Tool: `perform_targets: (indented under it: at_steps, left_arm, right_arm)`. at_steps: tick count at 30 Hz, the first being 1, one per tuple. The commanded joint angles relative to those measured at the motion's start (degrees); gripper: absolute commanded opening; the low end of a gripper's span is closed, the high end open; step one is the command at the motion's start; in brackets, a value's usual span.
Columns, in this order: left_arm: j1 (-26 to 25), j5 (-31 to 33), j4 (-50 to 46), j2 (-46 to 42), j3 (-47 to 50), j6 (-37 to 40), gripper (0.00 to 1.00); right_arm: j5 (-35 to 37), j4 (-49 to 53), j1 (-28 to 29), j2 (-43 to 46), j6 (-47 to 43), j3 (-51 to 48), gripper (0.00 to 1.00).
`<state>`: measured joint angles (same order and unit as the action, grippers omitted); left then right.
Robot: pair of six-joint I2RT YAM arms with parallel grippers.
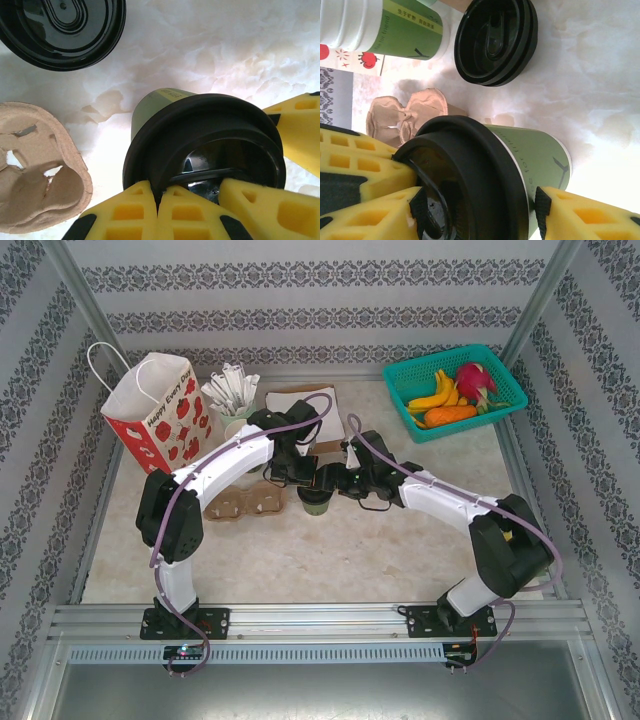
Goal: Pack the takeout coffee
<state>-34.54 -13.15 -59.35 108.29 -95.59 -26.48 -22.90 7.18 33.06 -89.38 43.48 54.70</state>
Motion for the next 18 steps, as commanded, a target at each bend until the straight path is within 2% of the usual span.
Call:
perform_targets:
  at_steps: [1, 7, 10, 14, 18]
  left_arm:
    - [-1.14, -1.9, -3.14, 2.74, 0.33, -1.12, 0.0]
    - [-1.14, -3.43, -2.17, 2.29, 0.03, -0.69, 0.0]
    - [-0.99, -3.96, -1.93, 1.43, -0.16, -0.31, 0.04]
    - [0.76, -9.5, 1.93, -1.93, 0.94, -2.26, 0.14]
    - [2.14, -12.27, 6.6, -6.44, 3.55, -3.14, 0.25]
  right_arm:
    - [1.69, 3.49, 1.12, -0.96, -1.09, 1.52, 0.59]
    - [3.02, 5.89, 1.61, -1.92, -2.1, 1.86, 0.53]
    - [4.0, 7.08, 2.04, -1.95, -2.57, 2.15, 0.5]
    - [5.87, 9.18, 2.43, -1.67, -3.21, 2.68, 0.49]
    - [6.55, 9.84, 2.71, -1.58, -3.45, 2.81, 0.48]
